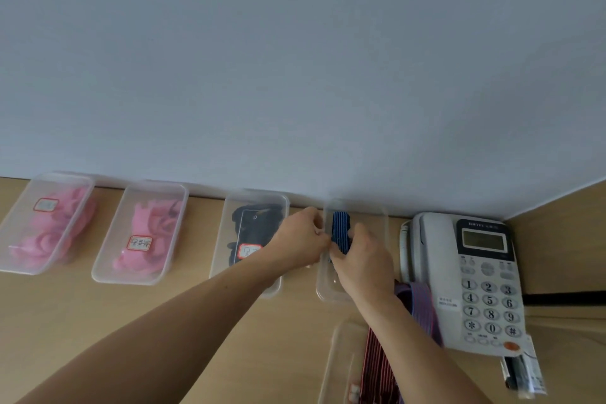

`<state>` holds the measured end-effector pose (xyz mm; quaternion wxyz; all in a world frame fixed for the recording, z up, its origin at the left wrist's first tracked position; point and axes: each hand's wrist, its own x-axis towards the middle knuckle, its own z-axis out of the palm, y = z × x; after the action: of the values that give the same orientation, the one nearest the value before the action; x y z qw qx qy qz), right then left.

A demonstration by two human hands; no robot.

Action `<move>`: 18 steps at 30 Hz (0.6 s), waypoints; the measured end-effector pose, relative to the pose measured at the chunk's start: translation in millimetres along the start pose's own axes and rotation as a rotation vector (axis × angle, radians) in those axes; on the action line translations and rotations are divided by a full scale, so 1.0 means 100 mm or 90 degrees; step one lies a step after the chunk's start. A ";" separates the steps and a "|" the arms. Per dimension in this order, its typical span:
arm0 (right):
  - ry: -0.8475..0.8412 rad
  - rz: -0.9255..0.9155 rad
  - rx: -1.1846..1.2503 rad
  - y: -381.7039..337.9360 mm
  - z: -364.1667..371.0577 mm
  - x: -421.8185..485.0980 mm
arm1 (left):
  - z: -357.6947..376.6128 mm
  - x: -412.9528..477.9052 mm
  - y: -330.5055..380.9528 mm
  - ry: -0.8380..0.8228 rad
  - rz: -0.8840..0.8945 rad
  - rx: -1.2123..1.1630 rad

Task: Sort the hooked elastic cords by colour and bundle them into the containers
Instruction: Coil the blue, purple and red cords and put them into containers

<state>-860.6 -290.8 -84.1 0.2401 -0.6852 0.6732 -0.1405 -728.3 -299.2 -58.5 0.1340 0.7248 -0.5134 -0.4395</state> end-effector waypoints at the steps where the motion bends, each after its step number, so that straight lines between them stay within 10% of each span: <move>1: -0.014 -0.004 -0.007 0.00 -0.02 0.00 | 0.01 0.01 0.00 0.006 0.003 0.019; 18: -0.129 -0.107 -0.114 0.15 -0.12 -0.08 | 0.07 -0.08 -0.01 0.000 0.350 0.590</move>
<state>-880.2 -284.7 -81.3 0.2319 -0.7686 0.5954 -0.0296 -733.8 -289.8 -59.1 -0.0896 0.5467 -0.8245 -0.1156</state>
